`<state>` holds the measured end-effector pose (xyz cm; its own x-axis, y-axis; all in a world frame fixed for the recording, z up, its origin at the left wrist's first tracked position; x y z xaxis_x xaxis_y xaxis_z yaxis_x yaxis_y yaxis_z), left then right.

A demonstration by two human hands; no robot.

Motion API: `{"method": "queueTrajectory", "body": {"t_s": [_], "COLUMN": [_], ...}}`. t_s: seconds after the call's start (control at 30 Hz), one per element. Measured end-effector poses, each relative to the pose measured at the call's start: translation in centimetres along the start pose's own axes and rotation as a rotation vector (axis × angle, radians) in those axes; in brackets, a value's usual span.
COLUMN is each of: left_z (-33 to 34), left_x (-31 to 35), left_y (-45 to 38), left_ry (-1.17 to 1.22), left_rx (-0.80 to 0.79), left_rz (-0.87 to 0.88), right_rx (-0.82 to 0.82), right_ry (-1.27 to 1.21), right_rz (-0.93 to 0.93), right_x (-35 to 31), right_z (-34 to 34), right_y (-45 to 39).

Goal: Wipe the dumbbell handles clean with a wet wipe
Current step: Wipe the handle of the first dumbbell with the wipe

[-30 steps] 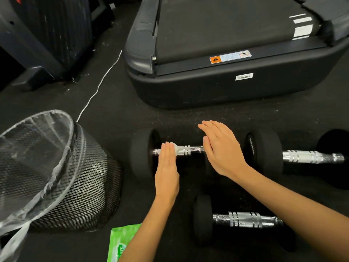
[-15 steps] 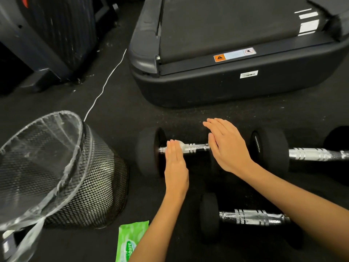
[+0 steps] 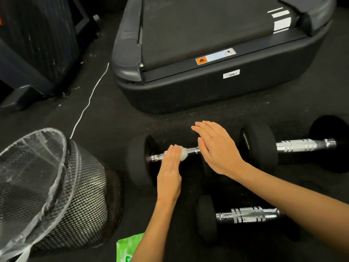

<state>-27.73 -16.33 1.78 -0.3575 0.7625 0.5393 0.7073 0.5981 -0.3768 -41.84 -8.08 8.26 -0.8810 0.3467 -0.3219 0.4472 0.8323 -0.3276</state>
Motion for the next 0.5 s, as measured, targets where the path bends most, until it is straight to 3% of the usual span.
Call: {"method": "queueTrajectory", "body": {"t_s": [0.1,0.27,0.4,0.5], "left_z": [0.3,2.1,1.9,1.8], "left_x": [0.2,2.3,2.0,2.2], "left_y": [-1.8,-2.5,0.2,0.5], "left_ry": [-0.034,-0.031,-0.063,-0.129], "left_rx": [0.035,-0.090,-0.075,-0.047], "left_rz": [-0.129,0.066,0.205,0.206], "right_rx": [0.003,0.003,0.013,0.014], "right_ry": [-0.012,-0.004,0.001,0.001], "right_rz": [0.009,0.004,-0.002,-0.005], "right_x": [0.0,0.1,0.0,-0.1], "right_z": [0.0,0.1,-0.1,-0.1], "right_y": [0.0,-0.2,0.1,0.3]}}
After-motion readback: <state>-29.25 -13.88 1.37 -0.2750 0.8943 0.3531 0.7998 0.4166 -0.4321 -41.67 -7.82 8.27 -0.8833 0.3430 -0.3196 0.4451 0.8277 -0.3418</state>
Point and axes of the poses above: each hand's wrist, its own y-axis away from the middle knuckle, its own z-axis out of the palm, x = y × z, the point moved 8 cm from there along -y, towards the middle knuckle, and after that the axes turned 5 degrees about y, right-handed, at the moved point
